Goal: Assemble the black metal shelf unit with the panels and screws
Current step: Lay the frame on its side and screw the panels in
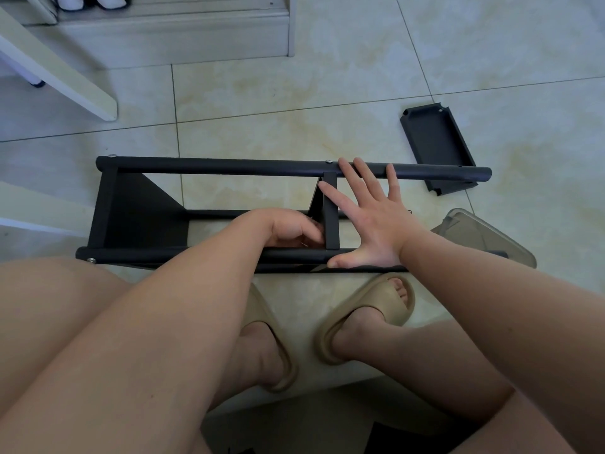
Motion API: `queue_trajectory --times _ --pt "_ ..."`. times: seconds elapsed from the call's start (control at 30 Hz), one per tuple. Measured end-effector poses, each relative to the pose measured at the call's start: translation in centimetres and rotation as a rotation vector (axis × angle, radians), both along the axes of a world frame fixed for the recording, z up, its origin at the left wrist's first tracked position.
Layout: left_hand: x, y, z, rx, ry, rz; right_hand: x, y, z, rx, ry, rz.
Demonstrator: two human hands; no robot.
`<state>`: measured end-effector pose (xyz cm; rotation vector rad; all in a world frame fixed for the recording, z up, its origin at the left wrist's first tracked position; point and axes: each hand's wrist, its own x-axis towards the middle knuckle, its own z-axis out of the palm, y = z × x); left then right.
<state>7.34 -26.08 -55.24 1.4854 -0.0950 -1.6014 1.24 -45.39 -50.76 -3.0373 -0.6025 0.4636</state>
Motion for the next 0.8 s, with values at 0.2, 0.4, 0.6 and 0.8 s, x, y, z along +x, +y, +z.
queue_trajectory --times 0.2,0.4,0.6,0.8 --pt "0.14 0.03 0.05 0.025 0.008 -0.015 0.05 -0.01 0.01 -0.006 0.003 0.000" --pt "-0.02 0.09 0.11 0.026 -0.051 -0.058 -0.01 0.01 -0.03 0.004 -0.001 -0.002" --pt "-0.07 0.08 0.31 -0.016 0.011 0.028 0.00 0.03 -0.01 0.000 -0.003 -0.001" --pt "0.00 0.00 0.42 0.091 -0.013 -0.073 0.02 0.05 0.01 -0.007 -0.001 -0.001"
